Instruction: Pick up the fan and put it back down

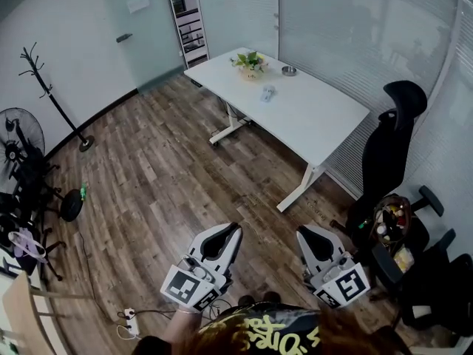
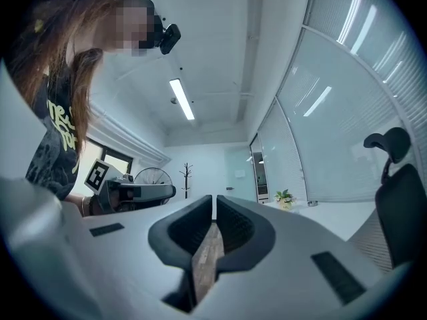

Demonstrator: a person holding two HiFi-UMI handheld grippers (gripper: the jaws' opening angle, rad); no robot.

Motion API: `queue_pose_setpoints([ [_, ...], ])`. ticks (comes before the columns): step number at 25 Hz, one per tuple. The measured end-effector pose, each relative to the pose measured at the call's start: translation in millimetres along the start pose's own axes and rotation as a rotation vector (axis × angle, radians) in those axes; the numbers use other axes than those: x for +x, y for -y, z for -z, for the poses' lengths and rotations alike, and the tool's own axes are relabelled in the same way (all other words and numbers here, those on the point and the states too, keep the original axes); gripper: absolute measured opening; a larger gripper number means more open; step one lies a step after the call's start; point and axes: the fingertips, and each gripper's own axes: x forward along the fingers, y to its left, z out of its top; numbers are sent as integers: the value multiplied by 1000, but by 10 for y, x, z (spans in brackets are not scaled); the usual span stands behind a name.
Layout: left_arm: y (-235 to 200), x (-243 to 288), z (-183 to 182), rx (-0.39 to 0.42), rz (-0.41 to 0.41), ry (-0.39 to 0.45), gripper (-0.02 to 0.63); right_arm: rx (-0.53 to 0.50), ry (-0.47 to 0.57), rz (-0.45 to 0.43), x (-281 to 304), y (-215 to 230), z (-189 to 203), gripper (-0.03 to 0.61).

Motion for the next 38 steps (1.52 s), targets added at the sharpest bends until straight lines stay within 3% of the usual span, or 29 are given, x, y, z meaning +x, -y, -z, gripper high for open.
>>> queue_pose_setpoints([
  [3, -37, -5, -9, 0, -17, -1, 68, -16, -8, 8, 2, -1, -16, 6],
  [10, -150, -85, 8, -40, -48, 6, 211, 28, 3, 99, -23, 90, -11, 186],
  [15, -189, -118, 12, -25, -60, -5, 310, 28, 6, 119, -2, 59, -7, 229],
  [26, -315, -320, 46, -32, -72, -26, 325, 43, -11, 150, 54, -99, 70, 244],
  [38, -406, -515, 189, -47, -33, -72, 325, 51, -27, 221, 3, -291, 234, 247],
])
